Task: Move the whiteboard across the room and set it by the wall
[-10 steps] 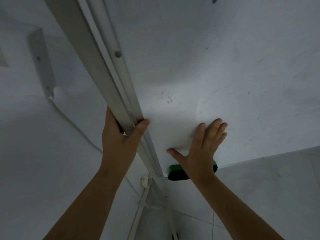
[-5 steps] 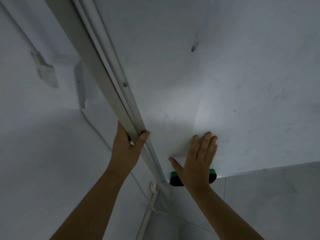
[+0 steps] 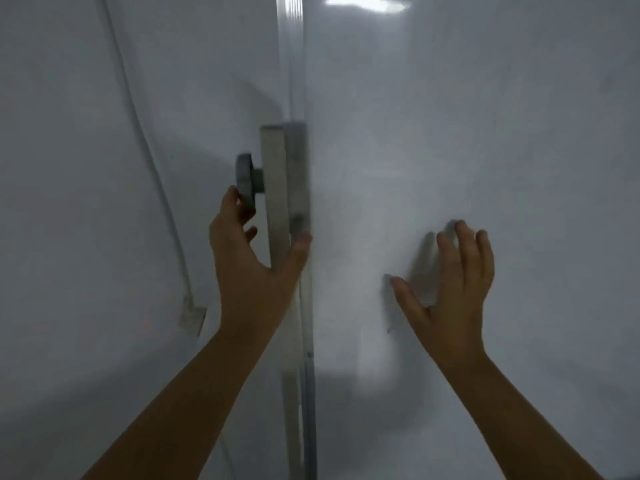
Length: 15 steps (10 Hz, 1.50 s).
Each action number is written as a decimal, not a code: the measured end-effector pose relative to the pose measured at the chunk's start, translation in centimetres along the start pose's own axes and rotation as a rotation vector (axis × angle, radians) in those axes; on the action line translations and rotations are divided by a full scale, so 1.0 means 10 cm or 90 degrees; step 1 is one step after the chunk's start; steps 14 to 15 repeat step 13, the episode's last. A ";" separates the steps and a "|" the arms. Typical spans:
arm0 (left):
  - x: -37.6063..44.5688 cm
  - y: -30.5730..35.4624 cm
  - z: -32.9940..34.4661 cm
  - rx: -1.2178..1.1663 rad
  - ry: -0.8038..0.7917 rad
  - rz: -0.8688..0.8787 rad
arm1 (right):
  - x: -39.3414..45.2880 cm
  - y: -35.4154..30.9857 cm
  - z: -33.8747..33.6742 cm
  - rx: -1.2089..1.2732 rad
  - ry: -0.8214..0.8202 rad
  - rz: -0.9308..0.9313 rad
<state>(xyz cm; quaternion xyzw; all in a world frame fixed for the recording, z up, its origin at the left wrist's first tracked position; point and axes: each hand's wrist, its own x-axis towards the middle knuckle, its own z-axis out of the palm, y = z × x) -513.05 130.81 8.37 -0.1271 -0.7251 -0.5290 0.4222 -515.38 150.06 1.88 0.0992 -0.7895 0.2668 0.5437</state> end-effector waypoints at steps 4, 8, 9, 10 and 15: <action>1.29 0.98 0.02 0.068 -0.155 0.055 | 2.14 -0.72 -0.56 -0.119 -0.026 -0.018; 1.41 0.86 -0.20 0.015 -0.206 0.034 | 2.12 -0.98 -0.22 -0.121 -0.085 -0.049; 1.39 0.87 -0.20 0.023 -0.206 0.040 | 2.11 -0.97 -0.21 -0.119 -0.066 -0.055; 1.35 0.89 -0.15 0.003 -0.189 0.027 | 2.10 -0.92 -0.27 -0.107 -0.066 -0.061; 0.76 0.78 -0.12 0.070 0.062 0.220 | 1.88 -0.67 -1.22 0.252 0.277 -0.204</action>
